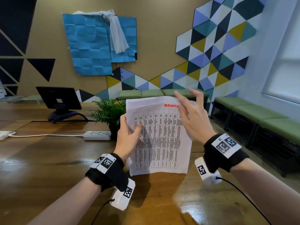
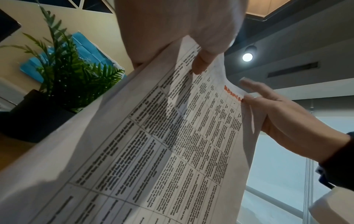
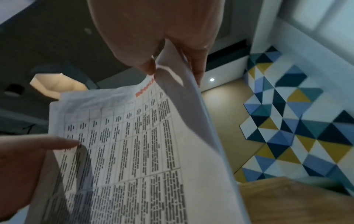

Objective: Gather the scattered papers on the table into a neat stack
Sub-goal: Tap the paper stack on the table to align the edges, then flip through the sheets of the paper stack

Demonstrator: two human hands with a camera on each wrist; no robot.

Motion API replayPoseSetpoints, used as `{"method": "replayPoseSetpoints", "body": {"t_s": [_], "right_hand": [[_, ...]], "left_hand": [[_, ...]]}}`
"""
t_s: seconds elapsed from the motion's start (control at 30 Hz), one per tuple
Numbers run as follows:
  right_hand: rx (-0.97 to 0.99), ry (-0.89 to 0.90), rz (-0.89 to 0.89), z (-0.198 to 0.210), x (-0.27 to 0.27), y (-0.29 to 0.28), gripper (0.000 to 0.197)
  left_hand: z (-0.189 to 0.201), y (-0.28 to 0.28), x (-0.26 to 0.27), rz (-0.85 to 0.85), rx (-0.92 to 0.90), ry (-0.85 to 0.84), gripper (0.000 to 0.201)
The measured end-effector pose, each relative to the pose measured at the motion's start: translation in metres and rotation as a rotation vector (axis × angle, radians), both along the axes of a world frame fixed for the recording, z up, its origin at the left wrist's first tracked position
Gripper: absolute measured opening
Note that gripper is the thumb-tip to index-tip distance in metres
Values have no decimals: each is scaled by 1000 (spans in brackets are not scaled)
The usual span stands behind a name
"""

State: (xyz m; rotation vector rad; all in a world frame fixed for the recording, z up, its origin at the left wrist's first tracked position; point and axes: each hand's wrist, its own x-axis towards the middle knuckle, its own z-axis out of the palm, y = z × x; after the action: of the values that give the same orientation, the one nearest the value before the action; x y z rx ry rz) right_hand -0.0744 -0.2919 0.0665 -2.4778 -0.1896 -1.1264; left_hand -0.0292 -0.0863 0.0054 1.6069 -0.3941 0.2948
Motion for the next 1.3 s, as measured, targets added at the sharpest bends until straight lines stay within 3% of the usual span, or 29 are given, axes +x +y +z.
{"method": "replayPoseSetpoints", "body": {"t_s": [0.1, 0.23, 0.3, 0.33, 0.4, 0.5, 0.57, 0.67, 0.87, 0.97, 1.03, 1.1, 1.23, 1.3], "right_hand": [[86, 20, 59, -3, 3, -1, 48], [683, 117, 265, -11, 11, -8, 65], [969, 243, 348, -21, 10, -10, 54], [1022, 291, 355, -25, 9, -9, 43], [1003, 263, 345, -24, 8, -7, 26], [968, 142, 391, -9, 8, -5, 16], [960, 132, 413, -9, 10, -6, 25], [1018, 271, 397, -32, 11, -8, 47], [1107, 266, 377, -33, 9, -8, 27], [1122, 255, 369, -31, 8, -15, 38], [1110, 305, 345, -38, 6, -18, 45], [1079, 327, 339, -40, 4, -19, 43], [1110, 347, 329, -39, 6, -22, 53], [1120, 370, 352, -37, 7, -22, 55]], "left_hand": [[-10, -2, 2, -42, -53, 99, 24], [-25, -4, 3, -106, -86, 297, 15], [-31, -3, 5, -126, -76, 366, 17], [-31, -2, 5, -127, -72, 364, 18], [-25, -3, 5, -118, -75, 285, 26], [-17, -8, 2, -88, -105, 158, 26], [-17, -10, -2, -96, -83, 133, 26], [-20, -11, -3, -81, -45, 173, 25], [-10, -22, -4, 6, 34, 92, 21], [-6, -18, -12, -23, 11, 84, 19], [-3, -15, -18, -35, -25, 82, 34], [9, -14, -18, 2, -80, 52, 45], [46, -25, -13, 99, -186, 38, 44], [59, -30, -8, 143, -198, 96, 52]]}}
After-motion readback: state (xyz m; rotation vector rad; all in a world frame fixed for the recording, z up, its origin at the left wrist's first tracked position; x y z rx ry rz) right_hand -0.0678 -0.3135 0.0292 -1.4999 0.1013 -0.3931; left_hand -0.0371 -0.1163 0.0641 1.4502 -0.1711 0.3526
